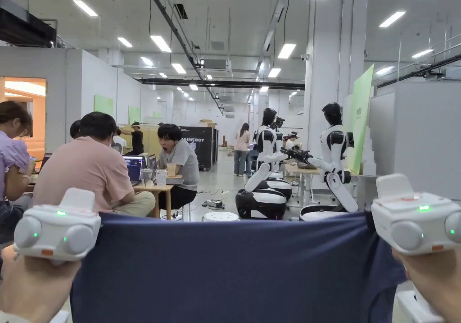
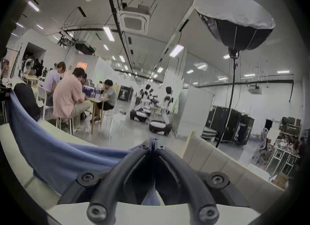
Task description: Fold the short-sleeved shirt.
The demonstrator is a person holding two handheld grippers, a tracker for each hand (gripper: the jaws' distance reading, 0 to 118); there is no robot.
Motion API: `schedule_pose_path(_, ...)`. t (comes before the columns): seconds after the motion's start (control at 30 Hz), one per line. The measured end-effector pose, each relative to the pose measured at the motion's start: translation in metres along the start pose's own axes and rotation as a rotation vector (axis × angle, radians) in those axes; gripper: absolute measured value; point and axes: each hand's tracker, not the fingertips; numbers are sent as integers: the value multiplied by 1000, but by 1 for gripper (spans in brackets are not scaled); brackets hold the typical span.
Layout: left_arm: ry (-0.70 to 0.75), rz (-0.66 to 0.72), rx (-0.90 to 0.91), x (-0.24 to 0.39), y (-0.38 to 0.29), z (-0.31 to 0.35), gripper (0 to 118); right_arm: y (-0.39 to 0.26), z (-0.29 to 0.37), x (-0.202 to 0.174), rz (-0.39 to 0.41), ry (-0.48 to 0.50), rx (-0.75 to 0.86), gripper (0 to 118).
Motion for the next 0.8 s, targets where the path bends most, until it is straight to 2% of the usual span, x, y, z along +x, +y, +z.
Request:
schedule_pose_path(0.17, -22, -2, -31, -3, -28, 29, 2, -29, 18, 7, 12, 17, -41, 2)
schedule_pose_path(0.27, -57, 15, -61, -14, -51, 66, 2, -50, 63, 18, -21, 52, -51, 2)
schedule_pose_path(0.43, -106, -15, -93, -34, -113, 148, 2, -112, 149, 36, 5, 101, -95, 2)
schedule_pose_path(0.53, -172, 42, -135, -46, -167, 200, 2, -171, 194, 45, 11, 124, -150, 2)
schedule_pose_path(0.63, -183, 12, -203, -44, -236, 238, 2, -243, 230, 44, -2, 153, -277, 2)
schedule_pose_path(0.8, -196, 72, -413, -44, -351, 256, 2, -361, 267, 26, -63, 218, -516, 2)
